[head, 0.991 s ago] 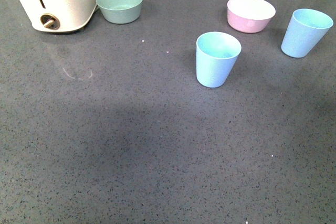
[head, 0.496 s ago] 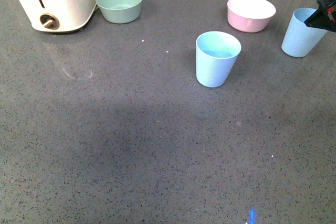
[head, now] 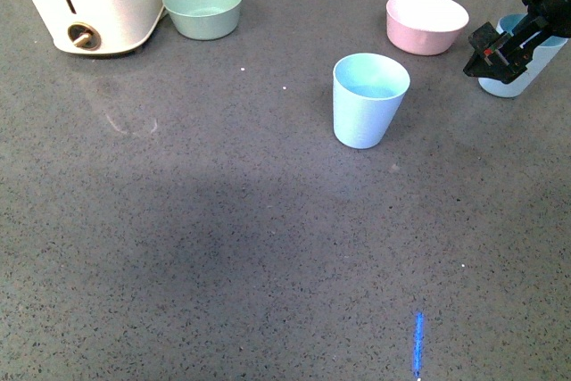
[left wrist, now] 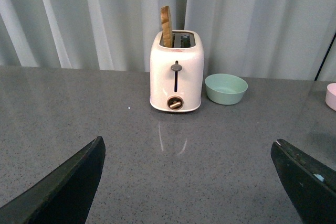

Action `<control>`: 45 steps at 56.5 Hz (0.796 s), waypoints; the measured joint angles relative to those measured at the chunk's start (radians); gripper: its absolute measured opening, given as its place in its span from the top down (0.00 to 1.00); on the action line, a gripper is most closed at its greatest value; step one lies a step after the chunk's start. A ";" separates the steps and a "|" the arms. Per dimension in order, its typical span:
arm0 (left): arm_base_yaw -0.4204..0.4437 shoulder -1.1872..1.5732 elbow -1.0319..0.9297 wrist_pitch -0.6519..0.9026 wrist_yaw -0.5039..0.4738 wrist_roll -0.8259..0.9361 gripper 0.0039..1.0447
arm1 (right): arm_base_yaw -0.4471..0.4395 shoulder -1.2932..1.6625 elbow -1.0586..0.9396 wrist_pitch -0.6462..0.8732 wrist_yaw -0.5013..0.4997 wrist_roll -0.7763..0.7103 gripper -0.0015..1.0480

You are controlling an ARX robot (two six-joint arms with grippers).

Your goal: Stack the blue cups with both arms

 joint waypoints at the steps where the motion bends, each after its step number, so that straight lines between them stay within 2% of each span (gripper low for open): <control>1: 0.000 0.000 0.000 0.000 0.000 0.000 0.08 | 0.000 0.005 0.004 0.001 0.002 0.000 0.14; 18: 0.000 0.000 0.000 0.000 0.000 0.000 0.08 | -0.003 0.030 0.026 -0.013 0.004 0.012 0.54; 22: 0.000 0.000 0.000 0.000 0.000 0.000 0.08 | -0.010 0.030 0.035 -0.024 -0.003 0.025 0.69; 27: 0.000 0.000 0.000 0.000 0.000 0.000 0.08 | -0.017 0.030 0.035 -0.035 -0.013 0.032 0.81; 32: 0.000 0.000 0.000 0.000 0.000 0.000 0.08 | -0.031 0.021 0.034 -0.053 -0.021 0.032 0.99; 45: 0.000 0.000 0.000 0.000 0.000 0.000 0.08 | -0.056 -0.093 -0.016 -0.095 -0.075 0.021 0.98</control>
